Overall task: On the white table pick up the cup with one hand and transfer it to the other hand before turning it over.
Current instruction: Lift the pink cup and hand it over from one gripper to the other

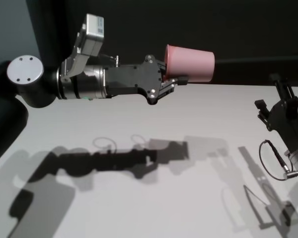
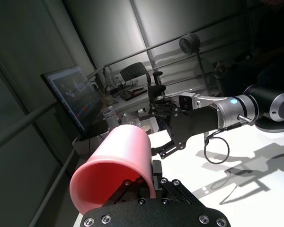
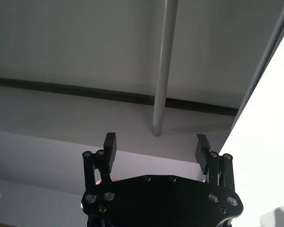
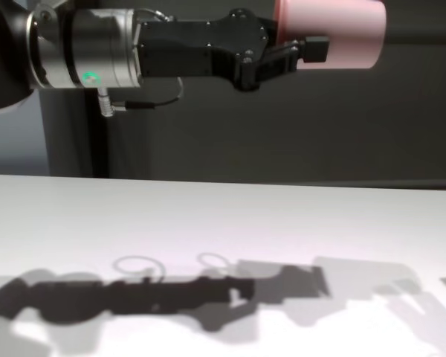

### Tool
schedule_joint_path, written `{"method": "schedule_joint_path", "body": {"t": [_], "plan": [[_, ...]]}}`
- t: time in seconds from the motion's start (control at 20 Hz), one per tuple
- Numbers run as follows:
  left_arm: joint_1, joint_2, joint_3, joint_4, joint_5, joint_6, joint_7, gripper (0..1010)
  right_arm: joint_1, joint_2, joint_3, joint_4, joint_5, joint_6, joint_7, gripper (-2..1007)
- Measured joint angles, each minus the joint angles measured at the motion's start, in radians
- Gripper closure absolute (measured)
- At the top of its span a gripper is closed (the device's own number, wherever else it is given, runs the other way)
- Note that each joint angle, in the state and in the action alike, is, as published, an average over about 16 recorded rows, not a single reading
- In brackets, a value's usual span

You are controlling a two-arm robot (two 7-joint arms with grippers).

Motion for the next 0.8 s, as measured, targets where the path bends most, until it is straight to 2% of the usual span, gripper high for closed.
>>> {"method": "schedule_joint_path", "body": {"t": [0.4, 0.8], "plan": [[0.000, 0.000, 0.000, 0.000, 0.000, 0.000, 0.000, 972, 0.028, 0.027, -0.021, 0.011, 0.072, 0.058, 0.007, 5], [0.000, 0.000, 0.000, 0.000, 0.000, 0.000, 0.000, 972, 0.058, 0.046, -0.066, 0.024, 0.104, 0.088, 0.016, 5]]}}
